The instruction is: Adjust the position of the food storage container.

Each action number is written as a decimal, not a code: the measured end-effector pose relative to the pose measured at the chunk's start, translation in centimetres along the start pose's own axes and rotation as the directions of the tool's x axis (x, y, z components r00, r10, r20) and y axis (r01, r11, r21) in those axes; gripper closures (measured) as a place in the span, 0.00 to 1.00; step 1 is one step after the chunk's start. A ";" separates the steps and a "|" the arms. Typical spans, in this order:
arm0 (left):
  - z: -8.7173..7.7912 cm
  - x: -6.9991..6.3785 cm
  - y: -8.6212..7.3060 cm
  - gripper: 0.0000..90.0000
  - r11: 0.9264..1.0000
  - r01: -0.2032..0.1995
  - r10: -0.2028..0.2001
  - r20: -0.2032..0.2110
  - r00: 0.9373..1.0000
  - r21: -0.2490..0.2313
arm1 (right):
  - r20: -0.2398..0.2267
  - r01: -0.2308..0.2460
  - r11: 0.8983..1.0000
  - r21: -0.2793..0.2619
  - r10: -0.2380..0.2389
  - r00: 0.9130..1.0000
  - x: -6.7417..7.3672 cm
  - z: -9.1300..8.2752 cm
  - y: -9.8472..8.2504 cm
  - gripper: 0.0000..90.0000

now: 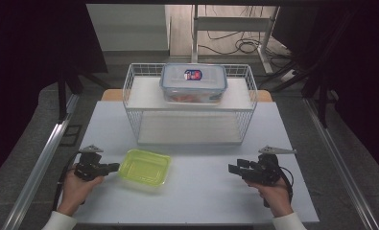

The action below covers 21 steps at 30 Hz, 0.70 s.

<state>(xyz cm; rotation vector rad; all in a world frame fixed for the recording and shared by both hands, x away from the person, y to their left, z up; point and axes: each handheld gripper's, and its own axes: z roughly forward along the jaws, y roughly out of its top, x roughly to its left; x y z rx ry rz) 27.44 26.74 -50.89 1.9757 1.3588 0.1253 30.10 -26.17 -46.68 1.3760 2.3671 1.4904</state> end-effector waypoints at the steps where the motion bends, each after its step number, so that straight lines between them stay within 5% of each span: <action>1: 0.1 -0.3 0.0 1.00 1.000 -0.002 0.002 0.009 1.000 0.000 | 0.000 -0.001 1.000 0.001 0.001 1.000 0.0 0.0 0.0 0.47; 21: 2.4 -5.7 0.8 1.00 0.996 -0.089 0.087 0.081 0.993 0.011 | 0.000 0.001 1.000 0.005 -0.001 1.000 0.1 0.1 0.0 0.47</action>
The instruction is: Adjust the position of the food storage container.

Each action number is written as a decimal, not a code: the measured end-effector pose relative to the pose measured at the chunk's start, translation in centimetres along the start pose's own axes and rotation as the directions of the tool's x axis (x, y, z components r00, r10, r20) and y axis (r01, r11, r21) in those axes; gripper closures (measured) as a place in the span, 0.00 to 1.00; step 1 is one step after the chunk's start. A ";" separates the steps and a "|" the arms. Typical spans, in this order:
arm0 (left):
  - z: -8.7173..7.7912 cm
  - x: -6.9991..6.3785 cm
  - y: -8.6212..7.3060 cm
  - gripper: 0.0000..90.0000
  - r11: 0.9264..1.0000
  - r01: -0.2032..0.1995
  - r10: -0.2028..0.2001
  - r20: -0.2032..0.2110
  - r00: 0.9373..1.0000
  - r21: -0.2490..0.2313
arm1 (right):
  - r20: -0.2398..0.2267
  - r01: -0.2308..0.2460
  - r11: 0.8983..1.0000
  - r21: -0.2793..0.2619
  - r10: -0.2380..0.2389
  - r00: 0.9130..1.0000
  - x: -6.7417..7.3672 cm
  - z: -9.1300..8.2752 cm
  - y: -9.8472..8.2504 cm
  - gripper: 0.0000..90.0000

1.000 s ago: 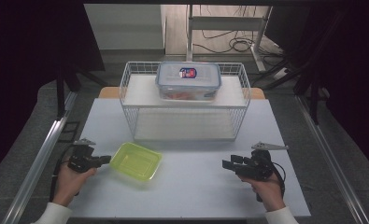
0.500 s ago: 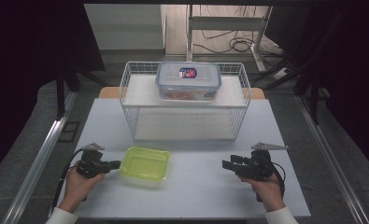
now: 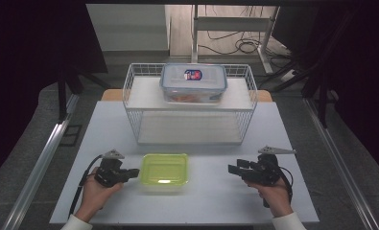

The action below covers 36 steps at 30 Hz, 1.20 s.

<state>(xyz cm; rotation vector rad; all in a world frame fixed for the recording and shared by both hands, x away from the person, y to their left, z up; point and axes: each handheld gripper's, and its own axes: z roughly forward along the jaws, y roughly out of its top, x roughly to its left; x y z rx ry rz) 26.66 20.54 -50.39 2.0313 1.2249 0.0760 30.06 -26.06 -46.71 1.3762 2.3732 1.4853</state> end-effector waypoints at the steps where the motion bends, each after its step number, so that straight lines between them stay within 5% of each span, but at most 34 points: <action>1: 0.3 -0.3 0.2 1.00 1.000 -0.003 0.003 0.006 1.000 0.002 | 0.000 0.001 1.000 0.000 -0.001 1.000 0.0 0.0 0.0 0.47; 15: 3.5 -3.7 2.6 1.00 0.998 -0.058 0.057 0.042 0.997 0.010 | -0.001 0.006 1.000 0.007 -0.006 1.000 -0.1 0.1 0.0 0.46; 27: 3.8 -4.2 3.1 0.99 0.998 -0.055 0.056 0.047 0.997 -0.018 | 0.000 0.009 1.000 0.008 -0.009 1.000 0.0 0.1 -0.1 0.46; 32: 2.7 -4.1 2.7 0.92 0.999 -0.035 0.037 0.057 0.998 -0.038 | -0.002 0.008 1.000 0.011 -0.008 1.000 -0.1 0.1 -0.1 0.46; 36: 1.7 -4.1 2.5 0.71 0.999 -0.011 0.012 0.044 0.999 -0.044 | 0.011 0.021 1.000 0.018 -0.021 1.000 0.1 0.2 -0.1 0.46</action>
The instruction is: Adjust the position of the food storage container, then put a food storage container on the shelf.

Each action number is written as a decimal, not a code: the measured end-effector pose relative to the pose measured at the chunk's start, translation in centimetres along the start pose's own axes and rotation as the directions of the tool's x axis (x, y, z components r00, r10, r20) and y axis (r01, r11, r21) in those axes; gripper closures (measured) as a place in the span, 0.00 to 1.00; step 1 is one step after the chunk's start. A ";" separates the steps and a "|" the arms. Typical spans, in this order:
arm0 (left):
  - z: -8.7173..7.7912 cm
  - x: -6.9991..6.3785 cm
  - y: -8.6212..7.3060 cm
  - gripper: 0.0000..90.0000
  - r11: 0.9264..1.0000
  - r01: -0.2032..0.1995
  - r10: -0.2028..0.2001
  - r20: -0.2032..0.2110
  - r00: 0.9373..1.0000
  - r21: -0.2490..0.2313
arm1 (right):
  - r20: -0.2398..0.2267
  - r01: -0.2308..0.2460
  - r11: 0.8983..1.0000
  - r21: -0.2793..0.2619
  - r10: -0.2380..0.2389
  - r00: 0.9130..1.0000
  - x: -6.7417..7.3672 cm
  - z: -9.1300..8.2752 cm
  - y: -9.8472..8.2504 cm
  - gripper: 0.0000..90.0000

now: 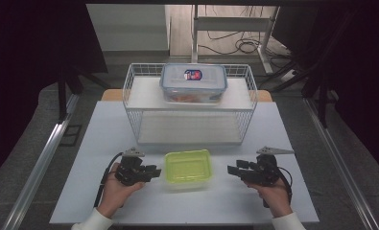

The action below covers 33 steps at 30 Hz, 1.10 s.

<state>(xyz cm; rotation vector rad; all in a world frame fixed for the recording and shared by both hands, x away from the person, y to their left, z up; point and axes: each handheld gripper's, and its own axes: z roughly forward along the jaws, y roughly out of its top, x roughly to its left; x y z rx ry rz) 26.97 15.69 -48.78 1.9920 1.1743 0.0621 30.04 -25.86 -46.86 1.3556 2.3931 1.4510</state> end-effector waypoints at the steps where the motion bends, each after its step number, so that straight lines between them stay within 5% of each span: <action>1: -0.2 0.0 0.0 0.64 1.000 0.011 -0.011 0.001 1.000 -0.002 | 0.000 0.001 1.000 0.003 -0.001 1.000 0.1 0.0 0.0 0.46; 5: -0.8 0.1 0.1 0.41 0.999 0.036 -0.036 0.016 0.999 -0.007 | 0.000 0.018 1.000 0.016 -0.018 1.000 0.3 0.3 0.0 0.46; 10: -0.8 0.1 0.4 0.30 0.998 0.055 -0.055 0.030 0.998 -0.010 | -0.004 0.039 0.999 0.026 -0.039 0.999 0.6 0.6 0.2 0.46; 25: -0.3 0.1 1.0 0.28 0.998 0.068 -0.068 0.049 0.997 -0.007 | -0.007 0.082 0.994 0.079 -0.082 0.997 2.0 2.8 1.0 0.43; 33: 0.8 0.5 1.5 0.31 0.993 0.114 -0.113 0.072 0.991 -0.003 | -0.021 0.096 0.991 0.089 -0.094 0.995 3.0 4.6 1.9 0.43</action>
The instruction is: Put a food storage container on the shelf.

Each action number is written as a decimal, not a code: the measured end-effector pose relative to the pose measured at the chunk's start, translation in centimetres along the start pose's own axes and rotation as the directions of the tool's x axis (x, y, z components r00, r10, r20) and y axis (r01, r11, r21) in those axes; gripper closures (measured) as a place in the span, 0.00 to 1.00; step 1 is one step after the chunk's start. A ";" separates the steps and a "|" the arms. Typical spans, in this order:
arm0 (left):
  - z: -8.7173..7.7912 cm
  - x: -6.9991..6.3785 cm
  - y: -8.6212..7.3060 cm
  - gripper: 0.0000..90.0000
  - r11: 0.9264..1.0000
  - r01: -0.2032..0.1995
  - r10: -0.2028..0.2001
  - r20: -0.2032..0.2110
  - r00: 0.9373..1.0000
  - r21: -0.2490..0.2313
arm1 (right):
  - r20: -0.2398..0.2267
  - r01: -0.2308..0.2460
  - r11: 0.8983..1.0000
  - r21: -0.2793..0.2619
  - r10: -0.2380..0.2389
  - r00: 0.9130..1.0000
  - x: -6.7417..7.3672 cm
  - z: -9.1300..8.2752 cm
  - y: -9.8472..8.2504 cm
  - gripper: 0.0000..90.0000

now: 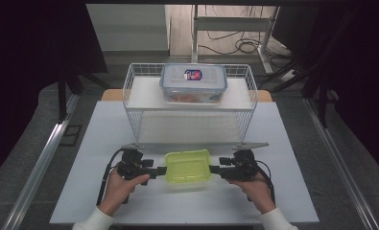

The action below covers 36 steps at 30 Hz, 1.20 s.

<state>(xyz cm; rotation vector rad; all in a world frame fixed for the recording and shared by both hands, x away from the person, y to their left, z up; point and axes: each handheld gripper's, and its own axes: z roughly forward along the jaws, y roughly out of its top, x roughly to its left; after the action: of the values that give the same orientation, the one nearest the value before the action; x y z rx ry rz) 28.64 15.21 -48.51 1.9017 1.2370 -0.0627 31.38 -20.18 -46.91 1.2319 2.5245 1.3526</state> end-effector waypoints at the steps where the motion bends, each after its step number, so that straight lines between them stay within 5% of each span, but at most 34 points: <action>1: 0.1 0.1 0.1 0.32 1.000 0.009 -0.009 0.005 1.000 -0.002 | 0.000 0.007 1.000 0.002 -0.007 1.000 0.1 0.2 0.2 0.43; 15: 2.6 0.6 0.3 0.37 0.996 0.076 -0.079 0.048 0.996 0.054 | 0.009 -0.004 1.000 0.012 0.004 1.000 -0.1 1.4 0.8 0.42; 20: 3.2 1.0 0.1 0.47 0.991 0.115 -0.119 0.063 0.991 0.075 | 0.012 -0.006 1.000 0.018 0.006 1.000 -0.3 1.5 0.7 0.42; 25: 3.4 1.0 0.0 0.60 0.992 0.106 -0.111 0.065 0.992 0.070 | -0.002 -0.028 0.999 0.024 0.028 1.000 -0.7 1.8 0.5 0.42; 36: 3.7 1.3 -0.1 0.69 0.991 0.115 -0.120 0.074 0.990 0.063 | -0.027 -0.100 0.993 0.065 0.102 0.994 -2.1 4.1 0.4 0.47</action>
<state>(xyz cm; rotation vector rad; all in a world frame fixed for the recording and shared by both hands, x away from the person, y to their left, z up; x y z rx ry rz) 30.61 13.70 -51.56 1.8572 1.3060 -0.2357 34.53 -18.59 -49.85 1.3791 2.5774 1.3304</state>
